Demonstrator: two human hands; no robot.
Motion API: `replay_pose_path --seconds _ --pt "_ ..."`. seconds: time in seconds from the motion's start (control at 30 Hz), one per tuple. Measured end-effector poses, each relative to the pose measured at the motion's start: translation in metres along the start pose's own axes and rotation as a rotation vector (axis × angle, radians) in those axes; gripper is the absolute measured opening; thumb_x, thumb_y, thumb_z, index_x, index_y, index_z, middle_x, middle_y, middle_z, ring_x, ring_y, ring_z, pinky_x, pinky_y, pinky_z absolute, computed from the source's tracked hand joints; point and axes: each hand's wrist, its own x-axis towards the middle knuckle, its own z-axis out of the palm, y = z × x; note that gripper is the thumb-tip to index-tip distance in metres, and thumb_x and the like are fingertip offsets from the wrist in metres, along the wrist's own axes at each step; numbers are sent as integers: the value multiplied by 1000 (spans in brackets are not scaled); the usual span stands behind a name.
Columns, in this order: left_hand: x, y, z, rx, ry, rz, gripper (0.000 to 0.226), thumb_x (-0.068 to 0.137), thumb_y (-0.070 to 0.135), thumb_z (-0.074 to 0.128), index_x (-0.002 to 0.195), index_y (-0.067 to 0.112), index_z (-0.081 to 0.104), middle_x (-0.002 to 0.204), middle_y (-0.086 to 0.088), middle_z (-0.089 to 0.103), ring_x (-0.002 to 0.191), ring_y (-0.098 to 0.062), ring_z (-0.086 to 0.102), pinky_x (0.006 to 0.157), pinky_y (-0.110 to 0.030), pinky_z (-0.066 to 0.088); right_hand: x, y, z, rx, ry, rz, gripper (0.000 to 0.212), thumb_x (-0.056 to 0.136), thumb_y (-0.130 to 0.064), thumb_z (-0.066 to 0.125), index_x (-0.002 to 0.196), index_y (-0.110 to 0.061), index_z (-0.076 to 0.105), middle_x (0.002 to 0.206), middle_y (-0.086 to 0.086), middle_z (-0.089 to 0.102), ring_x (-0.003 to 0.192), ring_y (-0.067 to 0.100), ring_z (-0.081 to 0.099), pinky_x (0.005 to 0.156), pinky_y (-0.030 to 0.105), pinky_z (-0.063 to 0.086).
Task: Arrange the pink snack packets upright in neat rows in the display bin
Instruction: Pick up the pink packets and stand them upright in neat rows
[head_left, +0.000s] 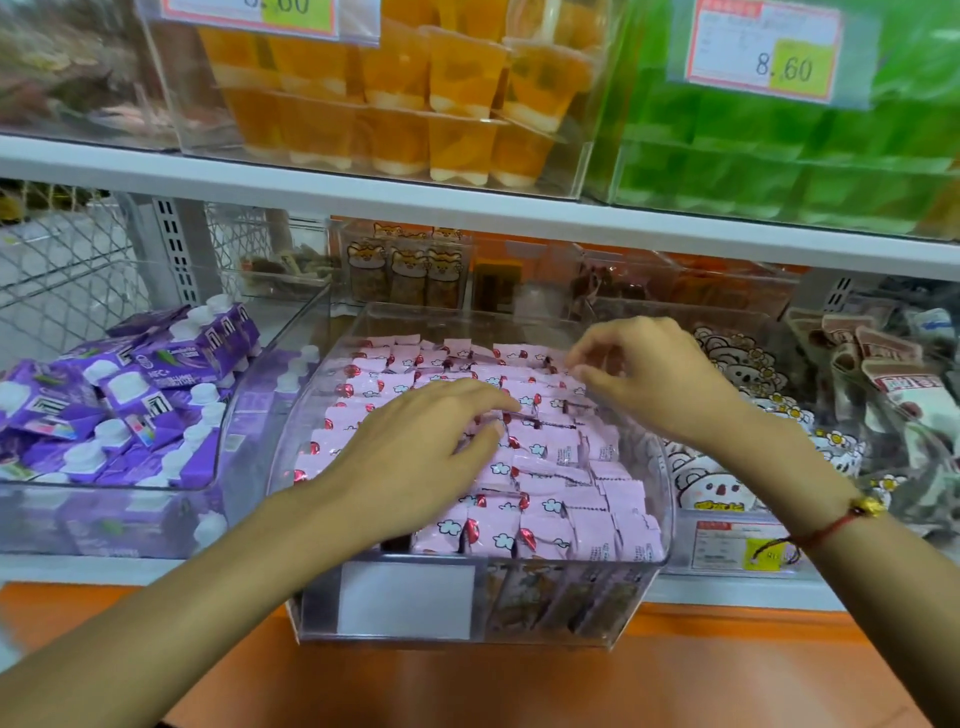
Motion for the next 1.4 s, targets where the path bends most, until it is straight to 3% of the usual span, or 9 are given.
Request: replay_pose_path --seconds 0.1,0.27,0.4,0.57,0.8,1.03,1.2,1.3,1.4 --pt "11 -1 5 87 -53 2 35 99 33 39 133 35 49 134 18 51 118 -7 48 93 -28 43 2 -3 7 -109 -142 -35 8 87 -27 66 92 -25 71 75 -11 62 65 3 52 55 17 33" --pt "28 -10 13 177 -284 13 41 102 35 29 142 34 36 147 15 39 133 -10 34 108 -33 30 15 -9 17 -303 -334 -67 29 84 -41 67 108 -27 69 111 -5 67 101 20 60 78 31 45" --pt "29 -15 16 172 -325 3 40 102 37 27 140 35 40 145 15 41 131 -11 35 108 -34 28 22 -11 17 -285 -408 -60 28 82 -35 70 107 -24 70 104 -7 69 91 18 59 71 27 40" --pt "40 -9 13 109 -301 -93 35 99 37 32 127 38 53 133 11 54 117 -17 49 88 -31 39 20 -10 12 -146 -383 -68 14 84 -30 69 94 -24 76 99 -11 73 78 8 59 78 30 51" --pt "52 3 21 101 -154 -210 22 85 52 56 97 34 63 88 15 58 91 -15 57 68 -26 39 3 -7 23 -153 -156 -60 12 88 -33 63 91 -27 73 89 -4 72 86 22 64 69 29 45" --pt "45 3 26 92 -72 -205 21 83 53 58 93 35 63 82 17 55 82 -11 55 57 -23 34 -3 -3 25 70 -19 -13 10 90 -26 61 85 -23 69 79 -8 69 80 15 65 72 33 52" --pt "43 5 23 65 -89 -210 25 85 51 59 101 33 64 101 12 64 90 -13 58 68 -26 43 -2 -5 21 361 372 8 8 93 -21 57 87 -16 61 81 -4 65 73 7 59 66 25 47" --pt "40 5 20 -10 -6 -195 45 82 48 64 123 32 53 123 9 58 107 -12 54 81 -31 48 -5 -9 14 531 698 55 9 94 -15 55 89 -10 60 75 -6 59 66 0 52 60 13 41" --pt "36 8 10 -244 56 -101 71 75 50 71 135 37 36 135 16 46 116 -3 45 89 -26 41 -6 -9 9 825 737 245 11 95 -16 54 86 -12 59 70 -6 59 60 -4 52 59 9 43"
